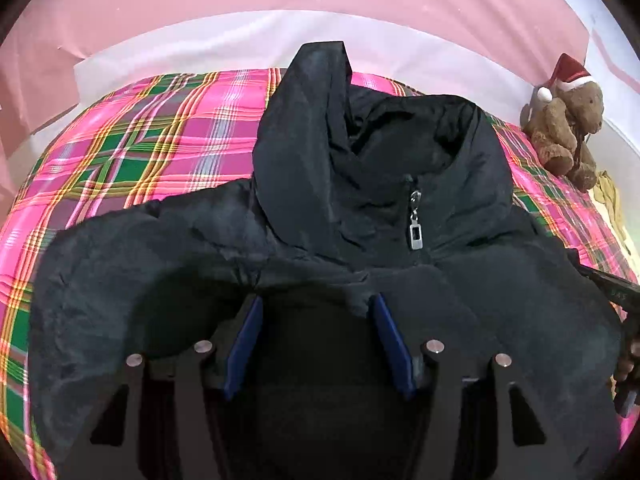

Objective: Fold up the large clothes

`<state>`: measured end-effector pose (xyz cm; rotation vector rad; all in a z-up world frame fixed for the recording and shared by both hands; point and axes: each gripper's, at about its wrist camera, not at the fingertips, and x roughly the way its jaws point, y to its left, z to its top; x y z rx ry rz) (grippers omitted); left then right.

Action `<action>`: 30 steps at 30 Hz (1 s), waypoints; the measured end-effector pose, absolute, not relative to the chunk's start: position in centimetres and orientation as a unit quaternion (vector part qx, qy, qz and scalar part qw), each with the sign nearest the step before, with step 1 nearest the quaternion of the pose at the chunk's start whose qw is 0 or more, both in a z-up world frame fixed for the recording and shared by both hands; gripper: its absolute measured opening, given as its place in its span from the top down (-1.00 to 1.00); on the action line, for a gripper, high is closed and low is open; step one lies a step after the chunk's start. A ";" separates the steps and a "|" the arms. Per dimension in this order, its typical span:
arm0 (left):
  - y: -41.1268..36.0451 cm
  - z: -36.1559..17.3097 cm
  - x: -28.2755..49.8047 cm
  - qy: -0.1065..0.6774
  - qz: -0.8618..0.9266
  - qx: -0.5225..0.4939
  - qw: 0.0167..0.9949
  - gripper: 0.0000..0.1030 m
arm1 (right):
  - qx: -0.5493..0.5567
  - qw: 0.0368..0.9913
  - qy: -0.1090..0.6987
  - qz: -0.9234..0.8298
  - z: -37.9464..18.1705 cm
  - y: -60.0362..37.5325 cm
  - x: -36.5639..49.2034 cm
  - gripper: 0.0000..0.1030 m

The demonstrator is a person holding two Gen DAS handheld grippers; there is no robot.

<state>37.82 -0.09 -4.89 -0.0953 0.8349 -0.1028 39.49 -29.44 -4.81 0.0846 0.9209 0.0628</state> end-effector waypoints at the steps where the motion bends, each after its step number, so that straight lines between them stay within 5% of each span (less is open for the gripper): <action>1: -0.1 -5.1 37.8 0.403 -0.049 -0.046 0.913 -0.18 | 0.032 0.896 0.442 0.028 -5.2 -29.2 39.7 0.30; 13: 1.3 1.3 32.5 0.349 -0.088 -0.073 0.930 -0.13 | 0.061 0.927 0.369 0.033 1.3 -30.3 33.4 0.30; 23: 0.3 -4.1 33.6 0.397 -0.070 -0.037 0.915 -0.19 | 0.059 0.899 0.431 0.038 -5.6 -29.0 33.5 0.29; 30: 0.9 -0.4 30.4 0.371 -0.082 -0.056 0.923 -0.09 | 0.072 0.911 0.404 0.037 -2.1 -29.2 31.0 0.29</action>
